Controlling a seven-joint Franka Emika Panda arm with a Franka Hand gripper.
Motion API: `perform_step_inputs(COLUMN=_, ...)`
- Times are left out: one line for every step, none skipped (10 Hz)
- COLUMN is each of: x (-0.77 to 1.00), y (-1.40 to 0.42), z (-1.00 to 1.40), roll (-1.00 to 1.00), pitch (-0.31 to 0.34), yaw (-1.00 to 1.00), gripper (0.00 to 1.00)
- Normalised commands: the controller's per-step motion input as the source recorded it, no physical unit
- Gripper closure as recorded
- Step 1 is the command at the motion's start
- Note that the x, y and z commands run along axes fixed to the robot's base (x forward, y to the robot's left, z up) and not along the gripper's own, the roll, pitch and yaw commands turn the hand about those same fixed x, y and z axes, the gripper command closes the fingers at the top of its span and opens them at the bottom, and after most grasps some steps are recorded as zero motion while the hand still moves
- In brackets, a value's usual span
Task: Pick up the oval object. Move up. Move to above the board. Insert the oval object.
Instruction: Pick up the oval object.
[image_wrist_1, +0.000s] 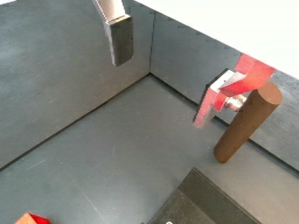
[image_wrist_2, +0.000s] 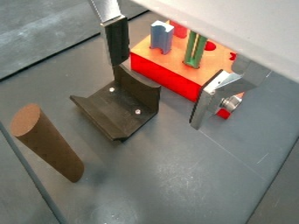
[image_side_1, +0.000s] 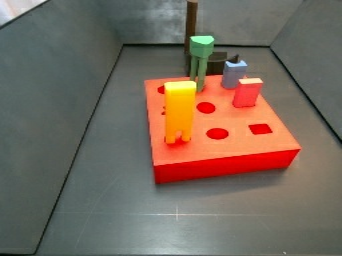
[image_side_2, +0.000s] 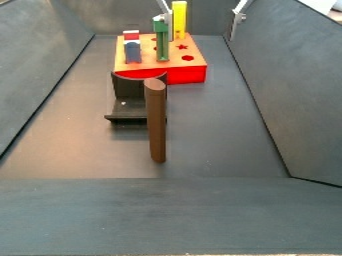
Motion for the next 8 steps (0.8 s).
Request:
perform_step_inputs(x=0.00, y=0.00, z=0.00, roll=0.00, pitch=-0.009, yaw=0.00, gripper=0.00)
perform_step_inputs(x=0.19, y=0.08, z=-0.08, roll=0.00, pitch=0.000, yaw=0.00, gripper=0.00)
perform_step_inputs(x=0.99, y=0.18, z=-0.11, roll=-0.01, pitch=0.084, yaw=0.00, gripper=0.00)
perform_step_inputs(x=1.00, y=0.22, z=-0.04, roll=-0.08, pitch=0.037, yaw=0.00, gripper=0.00)
perform_step_inputs(x=1.00, y=0.20, z=-0.01, roll=-0.08, pitch=0.017, yaw=0.00, gripper=0.00)
perform_step_inputs(x=1.00, y=0.18, z=0.00, roll=-0.09, pitch=0.004, yaw=0.00, gripper=0.00)
perform_step_inputs(x=1.00, y=0.09, z=-0.01, roll=-0.11, pitch=0.000, yaw=0.00, gripper=0.00)
perform_step_inputs(x=1.00, y=0.03, z=-0.05, roll=-0.12, pitch=0.000, yaw=0.00, gripper=0.00)
